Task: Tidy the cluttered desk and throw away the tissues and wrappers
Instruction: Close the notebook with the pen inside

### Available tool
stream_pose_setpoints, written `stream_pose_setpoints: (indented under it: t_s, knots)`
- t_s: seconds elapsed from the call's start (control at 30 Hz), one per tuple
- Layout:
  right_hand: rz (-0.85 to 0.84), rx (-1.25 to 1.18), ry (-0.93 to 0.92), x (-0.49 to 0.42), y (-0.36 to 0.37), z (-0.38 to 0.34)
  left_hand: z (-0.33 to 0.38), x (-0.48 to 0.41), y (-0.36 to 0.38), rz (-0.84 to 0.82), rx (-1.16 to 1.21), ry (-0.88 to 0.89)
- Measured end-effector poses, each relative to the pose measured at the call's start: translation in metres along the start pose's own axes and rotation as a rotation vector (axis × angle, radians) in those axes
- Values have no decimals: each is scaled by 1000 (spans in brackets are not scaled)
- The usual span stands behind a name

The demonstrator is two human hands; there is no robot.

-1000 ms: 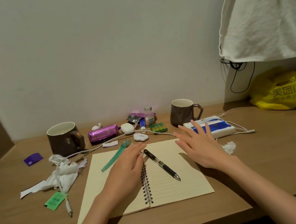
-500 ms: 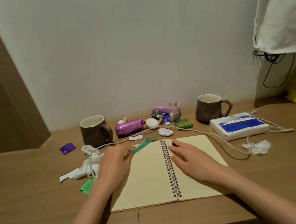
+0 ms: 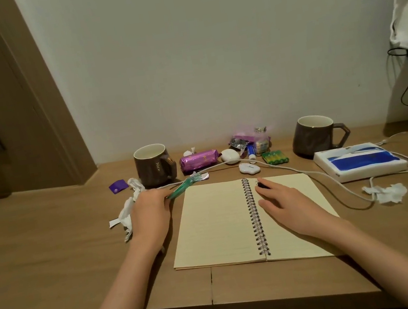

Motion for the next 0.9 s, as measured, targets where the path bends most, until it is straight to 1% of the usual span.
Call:
stream_pose_setpoints:
  t_s: [0.23, 0.47, 0.53, 0.6, 0.67, 0.77, 0.83, 0.9]
  knots:
    - [-48, 14, -8, 9, 0, -2, -8, -5, -2, 25, -67, -59]
    - [-74, -10, -26, 21, -3, -1, 10, -4, -1, 50, -82, 46]
    - [-103, -50, -41, 23, -3, 0, 26, -6, -1, 54, -123, 88]
    - [-123, -132, -45, 25, -8, 1, 49, -6, 0, 38, -110, 153]
    - [-68, -174, -8, 29, -17, 6, 76, -6, 6, 1, -66, 219]
    - [48, -35, 95, 33, -28, 15, 112, -11, 28, -107, -37, 269]
    - [28, 2, 174, 35, -28, 22, 134, -11, 45, -193, -4, 296]
    - [-4, -26, 227, 36, -29, 29, 152, -10, 60, -261, 0, 333]
Point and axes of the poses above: each hand's wrist, its own x-axis away from the middle knuckle, its own y-axis out of the palm, z = x × y, the point moved 7 cm from there along -x, towards the middle knuckle, and after that the axes turned 6 degrees about x, right-handed, at the moved point
